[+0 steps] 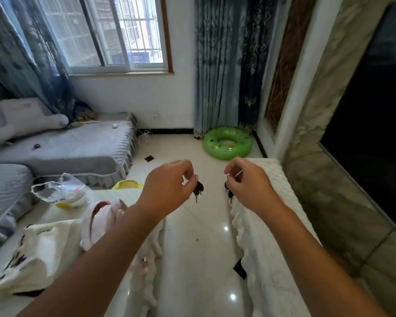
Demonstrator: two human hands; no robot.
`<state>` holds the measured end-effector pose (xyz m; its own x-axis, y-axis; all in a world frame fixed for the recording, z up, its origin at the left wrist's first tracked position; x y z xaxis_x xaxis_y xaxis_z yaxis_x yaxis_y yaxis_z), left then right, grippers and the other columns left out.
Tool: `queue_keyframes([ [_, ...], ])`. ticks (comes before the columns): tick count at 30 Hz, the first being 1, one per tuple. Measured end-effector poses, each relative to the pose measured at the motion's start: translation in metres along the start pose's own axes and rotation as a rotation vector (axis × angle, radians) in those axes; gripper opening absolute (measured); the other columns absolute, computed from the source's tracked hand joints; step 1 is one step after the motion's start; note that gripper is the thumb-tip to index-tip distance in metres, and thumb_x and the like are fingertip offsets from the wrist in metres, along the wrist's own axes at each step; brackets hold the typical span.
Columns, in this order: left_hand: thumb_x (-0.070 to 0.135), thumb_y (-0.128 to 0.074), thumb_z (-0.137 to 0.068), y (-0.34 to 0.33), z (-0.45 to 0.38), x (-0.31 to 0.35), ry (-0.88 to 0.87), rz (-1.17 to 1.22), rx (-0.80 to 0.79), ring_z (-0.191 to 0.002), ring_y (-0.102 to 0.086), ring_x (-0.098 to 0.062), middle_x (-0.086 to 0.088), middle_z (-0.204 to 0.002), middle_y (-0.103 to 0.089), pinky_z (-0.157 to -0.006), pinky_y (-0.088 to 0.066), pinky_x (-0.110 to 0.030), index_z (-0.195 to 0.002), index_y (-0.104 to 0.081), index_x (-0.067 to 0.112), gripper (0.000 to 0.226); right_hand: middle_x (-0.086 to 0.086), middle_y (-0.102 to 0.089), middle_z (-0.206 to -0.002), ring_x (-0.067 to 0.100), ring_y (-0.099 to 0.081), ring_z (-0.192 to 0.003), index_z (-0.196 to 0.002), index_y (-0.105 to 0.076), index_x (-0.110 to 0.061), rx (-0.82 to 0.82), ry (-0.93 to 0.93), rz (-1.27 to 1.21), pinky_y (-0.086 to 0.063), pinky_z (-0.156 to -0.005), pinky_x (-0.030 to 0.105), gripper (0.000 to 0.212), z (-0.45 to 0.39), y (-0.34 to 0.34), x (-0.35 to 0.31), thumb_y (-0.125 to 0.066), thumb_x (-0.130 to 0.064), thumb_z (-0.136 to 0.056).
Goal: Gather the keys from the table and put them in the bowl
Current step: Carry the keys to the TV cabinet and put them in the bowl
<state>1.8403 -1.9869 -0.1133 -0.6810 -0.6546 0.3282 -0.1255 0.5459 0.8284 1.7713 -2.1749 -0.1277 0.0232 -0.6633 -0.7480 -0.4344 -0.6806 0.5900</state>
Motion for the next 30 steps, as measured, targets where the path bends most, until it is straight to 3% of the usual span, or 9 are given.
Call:
queue_keyframes([
  [6, 0.034, -0.059, -0.085, -0.052, -0.046, 0.047, -0.11, 0.07, -0.064, -0.067, -0.056, -0.004, 0.015, -0.073, -0.06, -0.059, -0.041, -0.024, -0.076, -0.058, 0.027, 0.012, -0.011, -0.061, -0.073, 0.002, -0.056, -0.056, -0.081, -0.058, -0.031, 0.118, -0.13, 0.074, -0.045, -0.047, 0.026, 0.022, 0.001, 0.052, 0.048, -0.06, -0.009, -0.083],
  [11, 0.036, -0.058, -0.085, -0.094, -0.077, 0.06, -0.191, 0.124, -0.123, -0.068, -0.057, -0.005, 0.014, -0.073, -0.06, -0.06, -0.042, -0.024, -0.076, -0.057, 0.029, 0.011, -0.007, -0.061, -0.074, 0.006, -0.057, -0.05, -0.084, -0.06, -0.024, 0.18, -0.219, 0.074, -0.048, -0.041, 0.025, 0.021, -0.004, 0.071, 0.081, -0.059, -0.003, -0.084],
  [16, 0.035, -0.059, -0.084, -0.125, -0.123, 0.048, -0.27, 0.179, -0.149, -0.065, -0.053, -0.004, 0.017, -0.068, -0.055, -0.055, -0.035, -0.017, -0.076, -0.058, 0.029, 0.01, -0.009, -0.062, -0.079, 0.007, -0.061, -0.061, -0.088, -0.061, -0.028, 0.222, -0.319, 0.156, -0.053, -0.051, 0.022, 0.021, -0.036, 0.071, 0.098, -0.063, -0.006, -0.087],
  [19, 0.035, -0.059, -0.084, -0.138, -0.16, 0.032, -0.297, 0.219, -0.154, -0.063, -0.052, -0.003, 0.021, -0.063, -0.05, -0.055, -0.037, -0.018, -0.076, -0.059, 0.028, 0.011, -0.006, -0.063, -0.077, 0.0, -0.059, -0.057, -0.088, -0.061, -0.026, 0.244, -0.348, 0.149, -0.046, -0.045, 0.018, 0.021, -0.069, 0.063, 0.104, -0.061, -0.005, -0.088],
  [26, 0.034, -0.059, -0.084, -0.181, -0.227, -0.004, -0.305, 0.304, -0.271, -0.065, -0.057, -0.002, 0.018, -0.066, -0.059, -0.058, -0.045, -0.024, -0.077, -0.06, 0.027, 0.01, -0.006, -0.062, -0.08, 0.007, -0.06, -0.06, -0.091, -0.062, -0.026, 0.299, -0.468, 0.178, -0.045, -0.044, 0.016, 0.021, -0.129, 0.036, 0.127, -0.063, -0.006, -0.088],
  [30, 0.035, -0.057, -0.083, -0.22, -0.25, -0.005, -0.314, 0.317, -0.363, -0.064, -0.056, 0.001, 0.019, -0.065, -0.06, -0.054, -0.039, -0.02, -0.074, -0.058, 0.029, 0.011, -0.01, -0.062, -0.083, 0.007, -0.062, -0.066, -0.094, -0.062, -0.027, 0.294, -0.573, 0.201, -0.048, -0.048, 0.015, 0.018, -0.143, 0.03, 0.156, -0.063, -0.01, -0.09],
])
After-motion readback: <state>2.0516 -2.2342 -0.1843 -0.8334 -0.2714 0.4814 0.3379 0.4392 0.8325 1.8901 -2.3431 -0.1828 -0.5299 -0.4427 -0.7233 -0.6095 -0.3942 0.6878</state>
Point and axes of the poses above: each hand's wrist, its own z-axis away from the middle knuckle, its own y-axis out of the back of the hand, x = y × z, the point moved 3 cm from there along -z, towards the middle knuckle
